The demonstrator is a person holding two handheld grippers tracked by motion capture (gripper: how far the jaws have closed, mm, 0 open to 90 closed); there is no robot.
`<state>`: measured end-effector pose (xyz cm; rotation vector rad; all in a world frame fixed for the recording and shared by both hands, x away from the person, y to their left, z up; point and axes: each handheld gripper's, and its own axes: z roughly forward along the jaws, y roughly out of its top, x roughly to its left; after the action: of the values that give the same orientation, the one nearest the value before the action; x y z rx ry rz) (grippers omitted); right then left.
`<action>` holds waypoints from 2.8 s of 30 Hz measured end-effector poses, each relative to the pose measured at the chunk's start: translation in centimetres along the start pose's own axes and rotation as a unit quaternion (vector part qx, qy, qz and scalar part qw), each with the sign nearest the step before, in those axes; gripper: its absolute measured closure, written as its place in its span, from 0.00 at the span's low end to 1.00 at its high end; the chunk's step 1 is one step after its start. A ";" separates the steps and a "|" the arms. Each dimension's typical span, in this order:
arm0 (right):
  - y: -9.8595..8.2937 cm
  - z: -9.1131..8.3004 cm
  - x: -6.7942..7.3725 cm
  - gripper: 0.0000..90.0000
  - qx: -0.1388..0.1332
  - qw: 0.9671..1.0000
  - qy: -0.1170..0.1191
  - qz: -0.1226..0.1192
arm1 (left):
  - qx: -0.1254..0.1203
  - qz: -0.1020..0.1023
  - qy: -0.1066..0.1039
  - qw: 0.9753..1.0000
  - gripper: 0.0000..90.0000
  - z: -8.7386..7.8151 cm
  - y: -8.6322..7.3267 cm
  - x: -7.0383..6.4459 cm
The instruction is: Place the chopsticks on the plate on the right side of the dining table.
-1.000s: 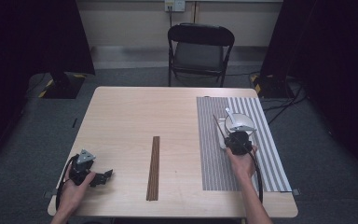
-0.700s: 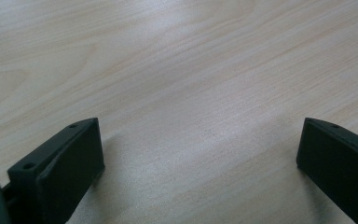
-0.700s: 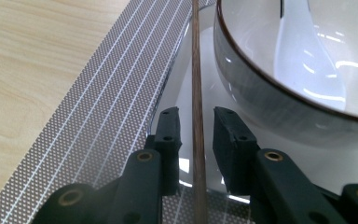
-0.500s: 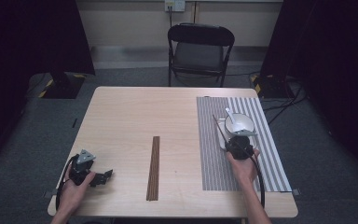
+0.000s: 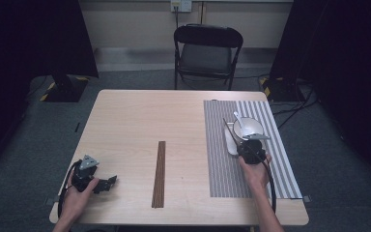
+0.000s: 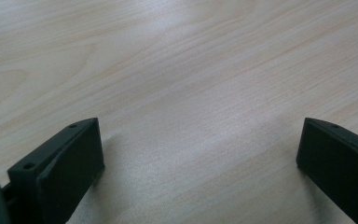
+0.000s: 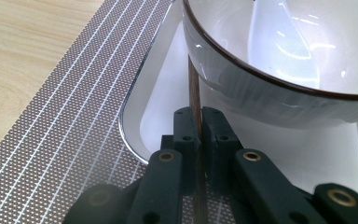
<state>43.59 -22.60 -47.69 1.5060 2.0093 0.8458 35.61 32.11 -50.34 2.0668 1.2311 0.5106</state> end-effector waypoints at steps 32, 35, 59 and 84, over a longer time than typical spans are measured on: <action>0.3 -2.4 5.5 0.67 -0.040 0.997 0.072 0.004 | 0.000 0.000 0.000 1.000 0.00 0.0 0.0 0.0; 0.2 -2.3 6.8 0.65 -0.039 0.996 0.084 -0.005 | 0.000 0.000 0.000 1.000 0.00 0.0 0.0 0.0; -1.8 -0.5 16.8 0.40 0.000 0.976 0.207 -0.065 | 0.000 0.001 0.001 1.000 0.00 0.0 0.0 0.0; -1.5 0.3 21.8 0.63 -0.001 0.966 0.236 -0.109 | 0.000 0.001 0.001 1.000 0.00 0.0 0.0 0.0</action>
<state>36.84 -1.84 -49.38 1.1216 2.4523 1.1944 35.59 32.13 -50.33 2.0679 1.2301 0.5153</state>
